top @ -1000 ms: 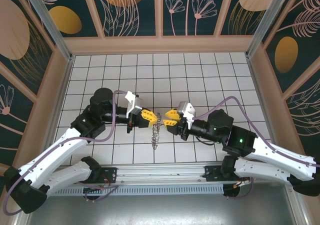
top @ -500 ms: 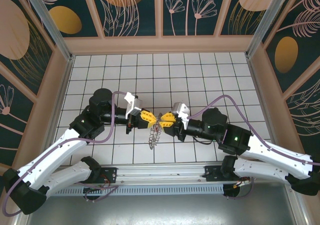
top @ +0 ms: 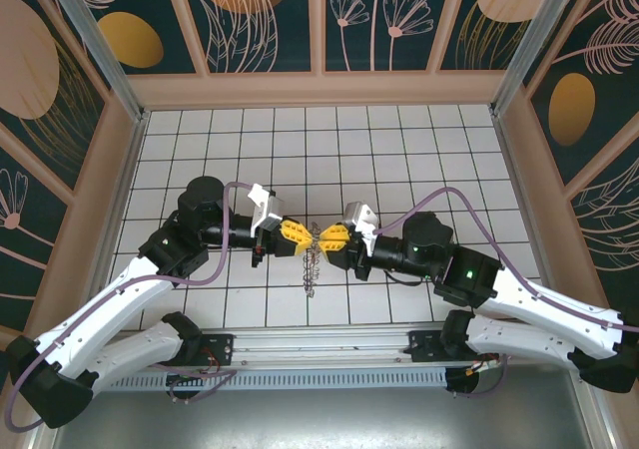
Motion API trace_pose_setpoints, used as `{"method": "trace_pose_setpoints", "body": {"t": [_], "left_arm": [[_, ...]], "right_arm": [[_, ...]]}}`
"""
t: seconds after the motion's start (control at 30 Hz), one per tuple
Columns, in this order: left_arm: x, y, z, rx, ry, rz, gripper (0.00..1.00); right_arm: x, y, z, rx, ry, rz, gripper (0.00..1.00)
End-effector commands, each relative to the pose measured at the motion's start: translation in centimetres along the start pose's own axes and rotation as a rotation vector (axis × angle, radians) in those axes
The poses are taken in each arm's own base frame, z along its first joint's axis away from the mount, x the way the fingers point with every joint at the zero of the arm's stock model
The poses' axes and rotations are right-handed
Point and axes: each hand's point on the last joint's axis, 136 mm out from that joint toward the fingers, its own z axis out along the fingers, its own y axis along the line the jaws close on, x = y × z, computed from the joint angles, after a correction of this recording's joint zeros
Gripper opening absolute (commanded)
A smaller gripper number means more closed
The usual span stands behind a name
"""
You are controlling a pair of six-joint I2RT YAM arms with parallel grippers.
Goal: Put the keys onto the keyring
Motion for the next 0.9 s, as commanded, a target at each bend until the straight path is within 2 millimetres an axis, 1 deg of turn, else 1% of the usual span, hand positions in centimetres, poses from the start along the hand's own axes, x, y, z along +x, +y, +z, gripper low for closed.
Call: {"method": "trace_pose_setpoints", "body": {"t": [0.0,0.23,0.57,0.63,0.7,0.73,0.8,0.87], "left_arm": [[-2.36,-1.36,-0.42,0.038,-0.064,0.085,0.0],[-2.57,-1.42,-0.46,0.04,-0.069,0.096,0.0],[-2.64,-1.53,-0.53,0.04,-0.075,0.103,0.0],[-2.7,-1.55,-0.53,0.041,-0.077,0.108,0.0],[-2.85,-1.59,-0.58,0.04,-0.083,0.112,0.0],[-2.88,-1.65,-0.57,0.042,-0.085,0.114,0.0],[-2.96,-1.69,-0.63,0.041,-0.089,0.118,0.0],[-2.96,-1.72,-0.67,0.04,-0.091,0.119,0.0]], "right_arm": [[-0.9,-0.14,0.12,-0.004,-0.032,0.016,0.21],[-0.65,-0.75,0.28,0.017,-0.025,0.035,0.25],[-0.49,-0.82,0.42,0.011,-0.019,0.048,0.27],[-0.51,-0.75,0.42,0.006,-0.019,0.048,0.25],[-0.48,-0.75,0.42,0.007,-0.018,0.052,0.19],[-0.5,-0.72,0.37,0.006,-0.019,0.052,0.18],[-0.4,-0.82,0.4,0.009,-0.016,0.058,0.19],[-0.29,-0.89,0.4,0.011,-0.013,0.066,0.25]]}}
